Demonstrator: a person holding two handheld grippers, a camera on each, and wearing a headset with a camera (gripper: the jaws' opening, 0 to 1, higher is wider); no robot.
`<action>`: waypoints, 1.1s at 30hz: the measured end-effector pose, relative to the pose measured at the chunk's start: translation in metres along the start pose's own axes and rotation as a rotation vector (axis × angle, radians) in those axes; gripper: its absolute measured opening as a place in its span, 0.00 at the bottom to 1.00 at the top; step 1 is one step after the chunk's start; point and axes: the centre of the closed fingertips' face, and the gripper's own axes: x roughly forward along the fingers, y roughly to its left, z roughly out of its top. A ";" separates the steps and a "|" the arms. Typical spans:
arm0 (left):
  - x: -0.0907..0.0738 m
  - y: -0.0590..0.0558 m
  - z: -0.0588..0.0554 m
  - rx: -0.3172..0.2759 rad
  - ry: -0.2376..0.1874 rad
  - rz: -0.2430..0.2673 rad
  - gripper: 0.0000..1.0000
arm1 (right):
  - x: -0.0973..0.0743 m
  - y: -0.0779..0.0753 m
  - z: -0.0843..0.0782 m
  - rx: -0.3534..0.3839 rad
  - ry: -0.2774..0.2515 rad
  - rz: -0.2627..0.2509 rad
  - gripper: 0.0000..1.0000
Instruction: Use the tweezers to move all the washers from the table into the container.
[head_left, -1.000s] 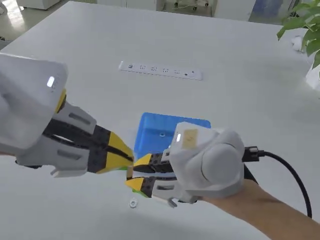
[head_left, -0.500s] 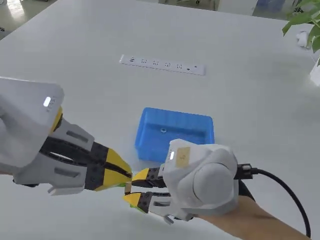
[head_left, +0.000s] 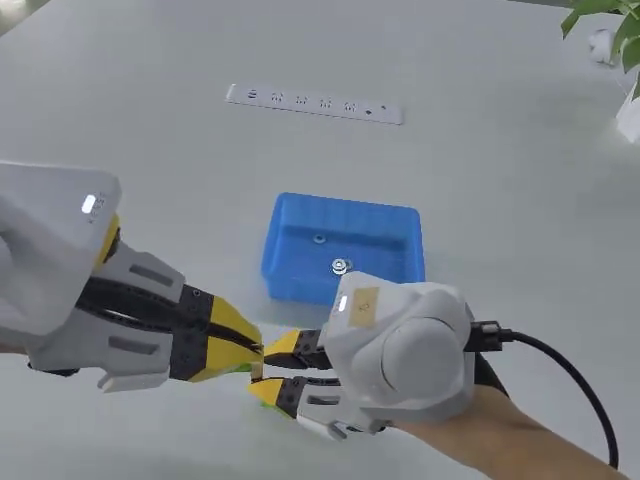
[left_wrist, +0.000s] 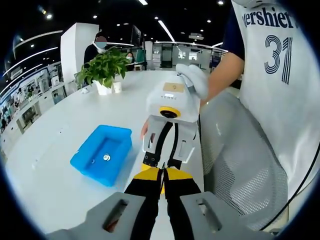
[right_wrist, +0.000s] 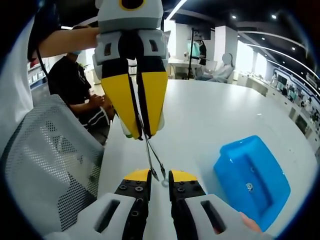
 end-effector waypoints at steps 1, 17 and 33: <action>0.000 0.001 -0.001 -0.006 -0.001 0.001 0.06 | 0.000 -0.001 -0.001 0.001 0.005 -0.001 0.15; 0.003 0.003 -0.006 -0.028 -0.002 0.005 0.06 | 0.002 -0.004 -0.004 0.016 0.004 -0.004 0.15; 0.010 0.002 -0.001 -0.016 0.001 -0.015 0.06 | -0.007 -0.001 -0.010 0.039 0.007 -0.021 0.15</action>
